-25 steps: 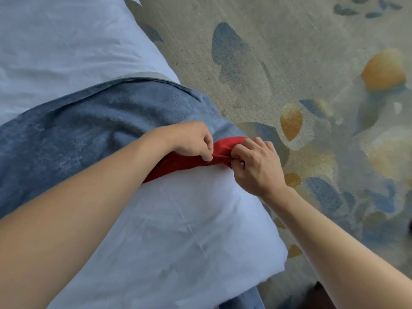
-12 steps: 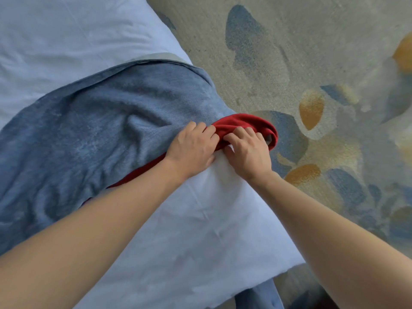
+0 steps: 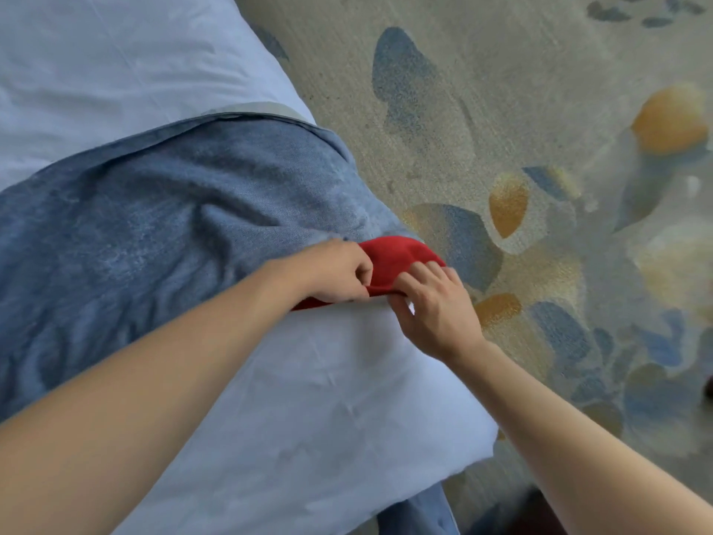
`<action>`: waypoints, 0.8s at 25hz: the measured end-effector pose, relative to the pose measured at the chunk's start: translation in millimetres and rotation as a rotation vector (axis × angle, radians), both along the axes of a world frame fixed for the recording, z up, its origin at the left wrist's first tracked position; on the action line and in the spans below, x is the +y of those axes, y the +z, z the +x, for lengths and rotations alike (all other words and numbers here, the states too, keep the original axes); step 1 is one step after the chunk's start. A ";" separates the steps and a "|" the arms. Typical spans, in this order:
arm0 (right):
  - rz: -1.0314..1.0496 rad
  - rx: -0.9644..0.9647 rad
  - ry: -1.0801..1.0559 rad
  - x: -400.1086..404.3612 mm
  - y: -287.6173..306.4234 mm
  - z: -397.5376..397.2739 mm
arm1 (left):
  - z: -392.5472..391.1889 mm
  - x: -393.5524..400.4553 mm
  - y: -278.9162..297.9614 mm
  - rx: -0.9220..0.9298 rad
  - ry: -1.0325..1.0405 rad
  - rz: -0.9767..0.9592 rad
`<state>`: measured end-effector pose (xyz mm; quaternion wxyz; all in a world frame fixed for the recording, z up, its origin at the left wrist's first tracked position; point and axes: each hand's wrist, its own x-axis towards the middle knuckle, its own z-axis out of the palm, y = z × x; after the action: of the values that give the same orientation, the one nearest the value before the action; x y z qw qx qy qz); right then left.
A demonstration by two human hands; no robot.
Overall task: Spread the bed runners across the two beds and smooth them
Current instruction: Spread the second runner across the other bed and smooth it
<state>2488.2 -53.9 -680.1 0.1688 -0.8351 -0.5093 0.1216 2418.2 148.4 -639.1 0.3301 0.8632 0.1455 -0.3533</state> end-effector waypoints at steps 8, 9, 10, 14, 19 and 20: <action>-0.012 -0.045 -0.069 -12.3 -19.6 -8.8 | -41.0 -66.6 -32.5 -0.540 -0.206 0.544; -0.012 -0.044 -0.035 -17.5 -17.9 -9.0 | -39.7 -67.0 -27.0 -0.451 -0.173 0.472; -0.031 -0.034 0.010 -23.5 -17.3 -10.7 | -40.0 -68.5 -25.7 -0.335 -0.174 0.403; -0.100 0.010 0.092 -28.4 -3.7 -28.0 | -54.8 -78.7 -18.1 -0.436 -0.220 0.428; 0.062 -0.025 0.196 45.4 36.9 -76.9 | -120.6 -16.6 9.7 -0.685 0.058 0.539; 0.089 -0.034 0.227 66.6 41.7 -96.1 | -142.7 0.1 15.4 -0.689 0.091 0.557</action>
<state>2392.0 12.7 -638.4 0.1820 -0.7656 -0.6084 0.1031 2275.4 148.5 -623.8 0.1297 0.9792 0.1546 0.0225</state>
